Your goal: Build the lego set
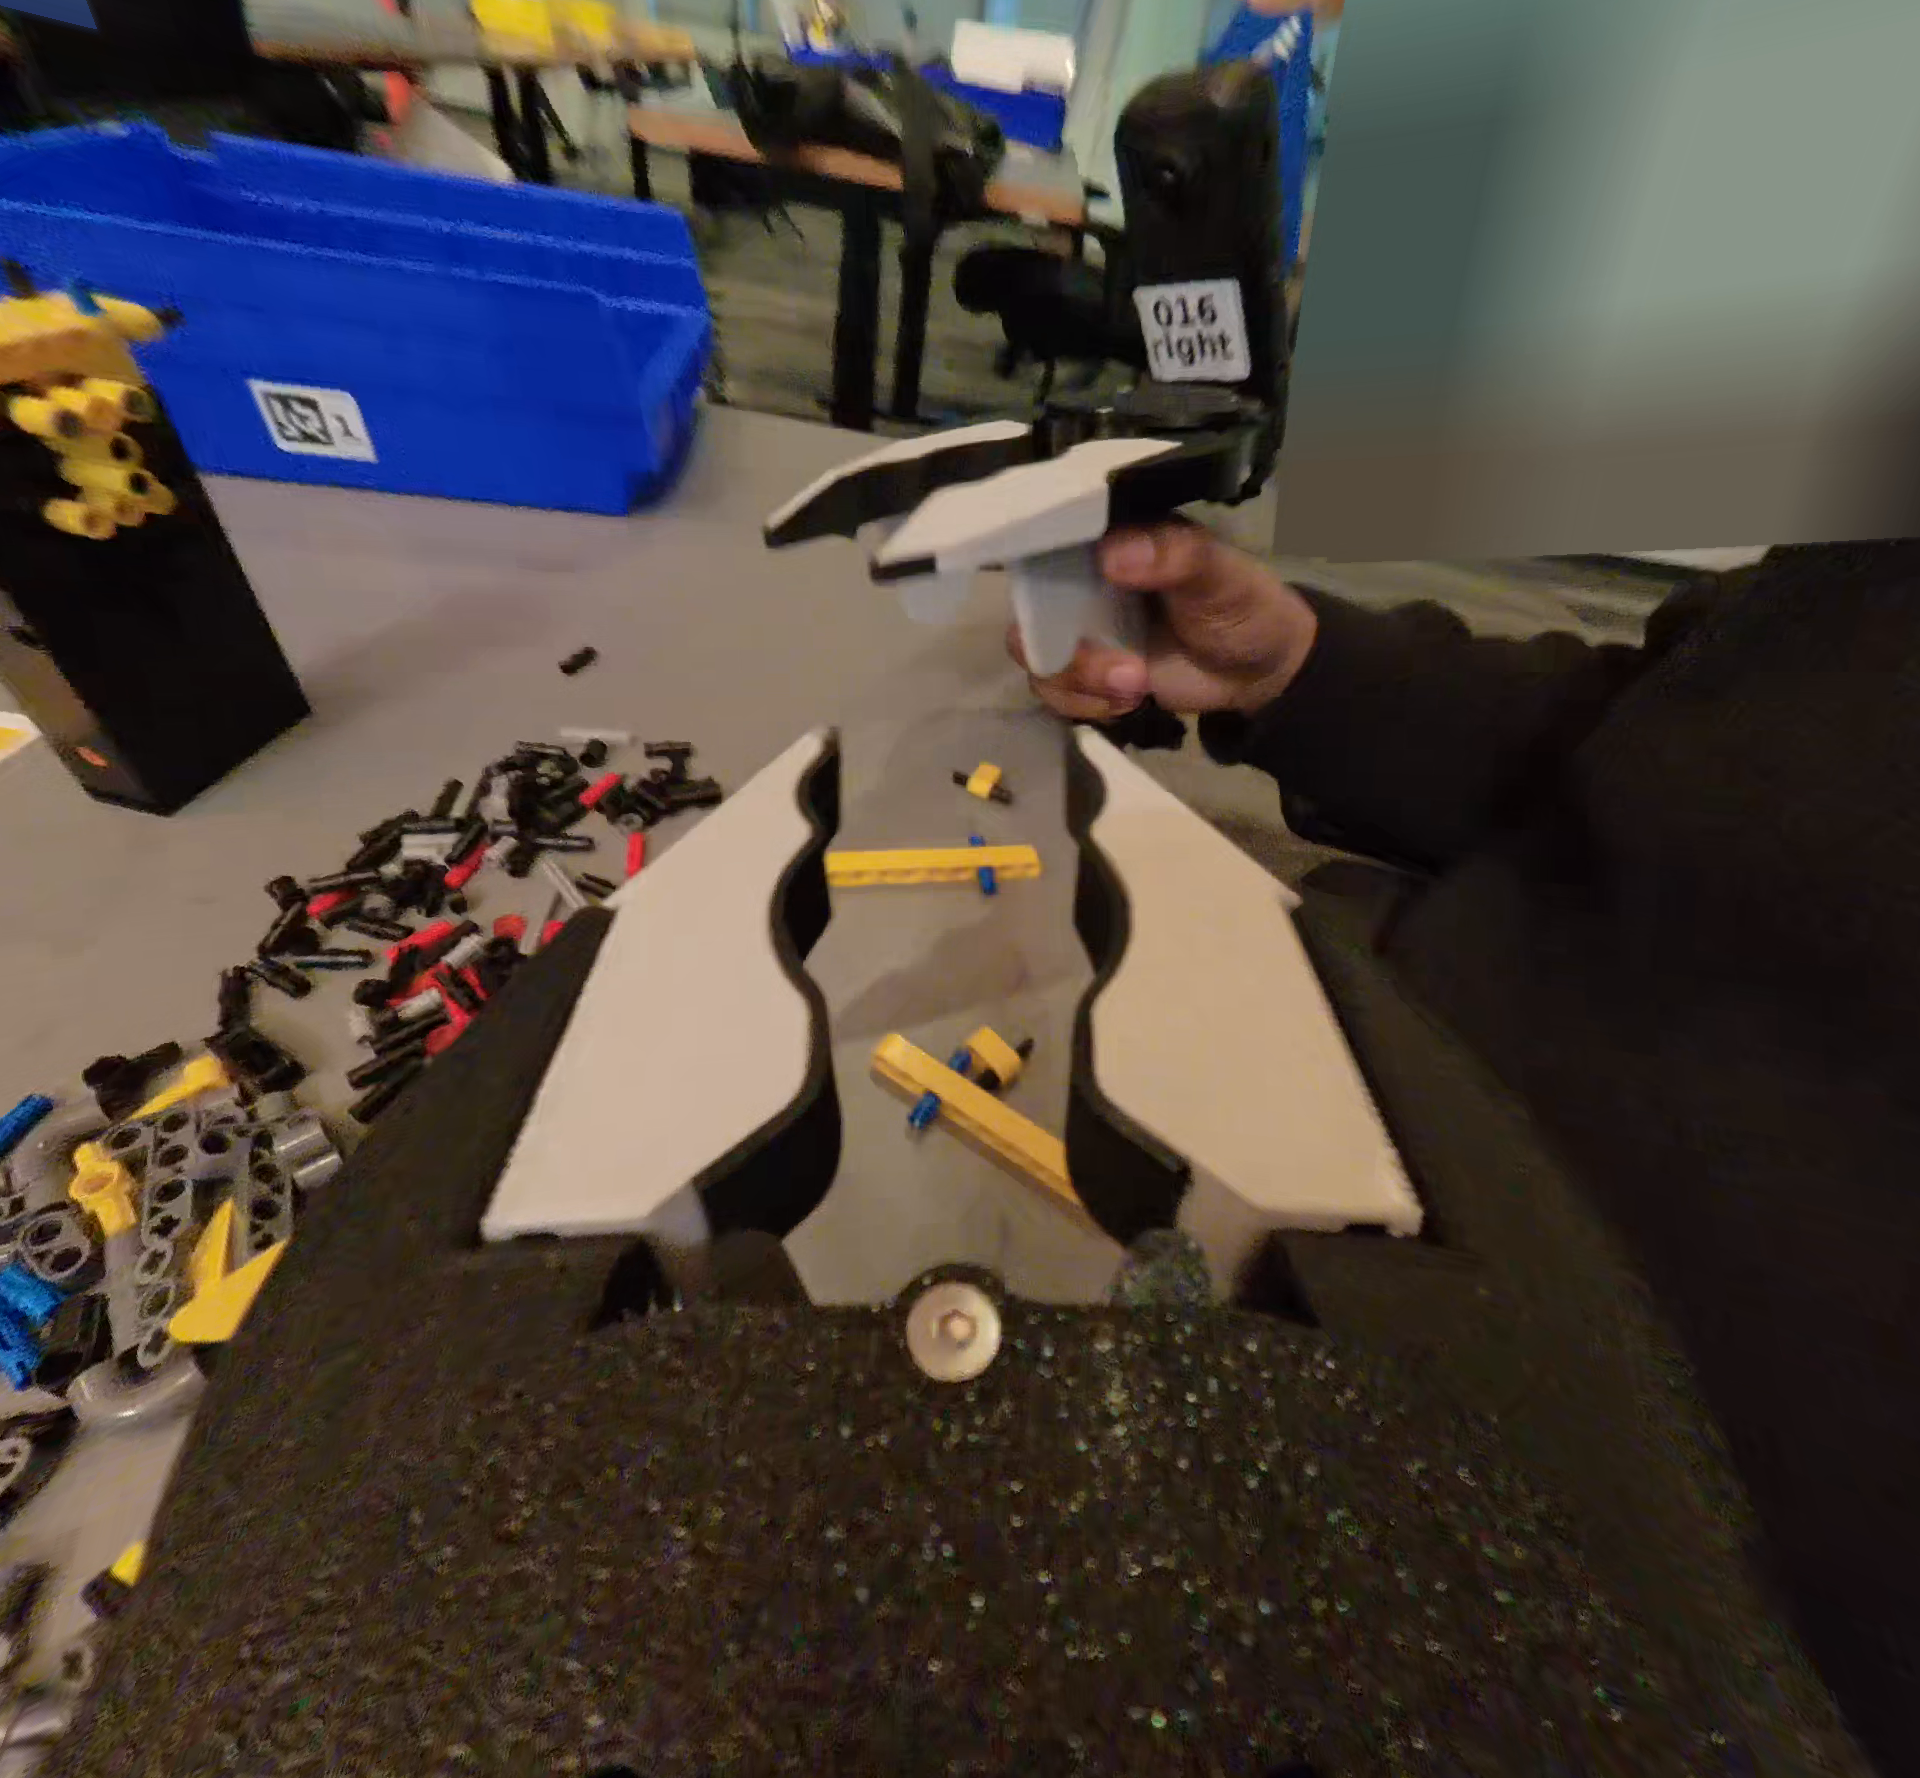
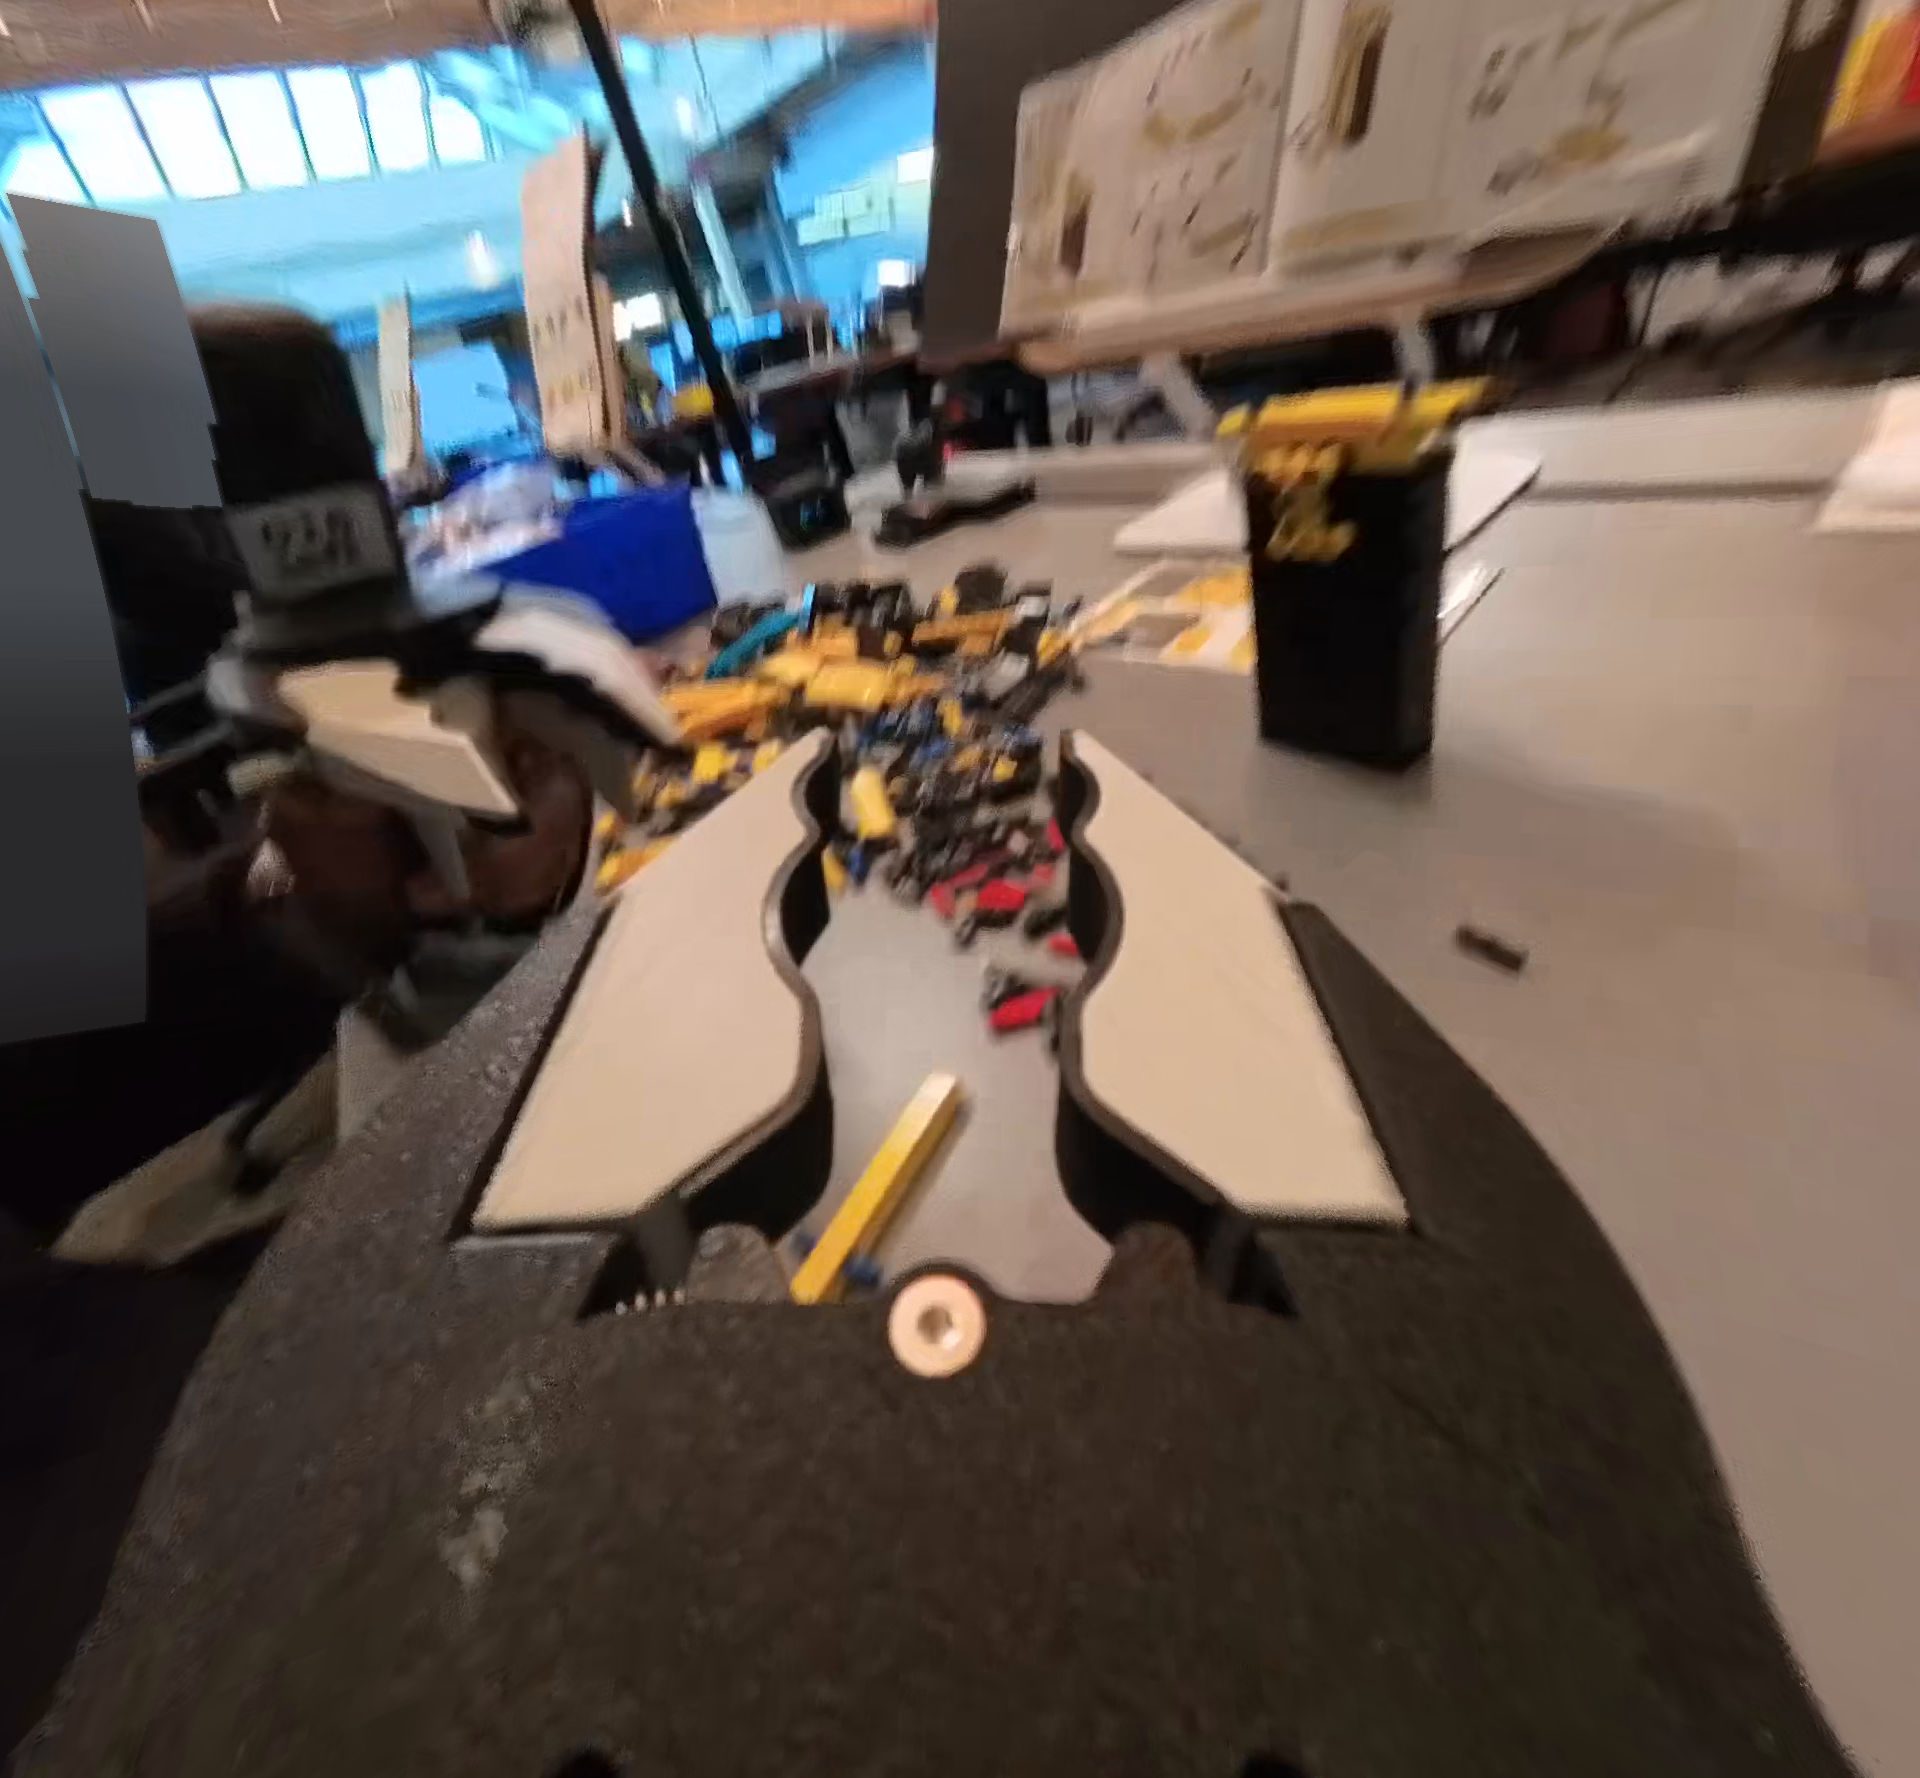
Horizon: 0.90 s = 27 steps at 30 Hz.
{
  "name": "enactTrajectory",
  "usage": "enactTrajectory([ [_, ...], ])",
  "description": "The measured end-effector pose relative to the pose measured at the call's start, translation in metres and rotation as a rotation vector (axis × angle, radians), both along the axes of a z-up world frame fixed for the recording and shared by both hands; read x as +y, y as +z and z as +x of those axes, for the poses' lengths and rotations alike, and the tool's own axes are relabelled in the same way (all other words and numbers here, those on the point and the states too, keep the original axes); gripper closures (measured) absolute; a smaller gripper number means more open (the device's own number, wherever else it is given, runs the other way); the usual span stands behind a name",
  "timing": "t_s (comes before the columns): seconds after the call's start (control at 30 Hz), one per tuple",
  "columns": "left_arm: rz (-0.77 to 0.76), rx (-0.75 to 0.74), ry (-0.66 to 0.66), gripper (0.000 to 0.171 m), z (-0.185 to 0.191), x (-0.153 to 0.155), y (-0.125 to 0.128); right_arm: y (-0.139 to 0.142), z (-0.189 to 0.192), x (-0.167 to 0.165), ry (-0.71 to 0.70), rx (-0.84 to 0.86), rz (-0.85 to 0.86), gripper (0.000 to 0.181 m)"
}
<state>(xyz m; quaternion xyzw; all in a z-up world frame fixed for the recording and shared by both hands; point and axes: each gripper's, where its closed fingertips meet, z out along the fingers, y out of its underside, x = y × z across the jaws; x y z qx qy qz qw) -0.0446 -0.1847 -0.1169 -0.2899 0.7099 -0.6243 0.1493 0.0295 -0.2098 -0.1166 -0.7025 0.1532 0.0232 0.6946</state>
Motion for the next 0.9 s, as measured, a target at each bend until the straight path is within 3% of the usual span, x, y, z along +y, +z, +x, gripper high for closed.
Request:
enactTrajectory([
  [0.1,0.073,-0.004,-0.052,0.118,-0.011,-0.001,-0.005,-0.037,-0.044,-0.003,0.056,0.031,-0.220,0.138],
  [0.17,0.181,0.064,-0.094,0.114,-0.016,0.000,-0.024,-0.059,-0.070,-0.004,0.065,0.010,-0.318,0.136],
  [0.3,0.431,0.168,-0.127,0.075,-0.018,0.005,-0.066,-0.077,-0.090,-0.001,0.004,-0.128,-0.438,0.136],
  [0.63,0.643,0.206,-0.338,0.073,-0.029,-0.001,-0.101,-0.087,-0.100,0.021,0.073,-0.039,-0.474,0.139],
  [0.9,0.727,0.139,-0.428,0.073,-0.037,0.002,-0.109,-0.101,-0.099,0.023,0.138,-0.128,-0.640,0.145],
])
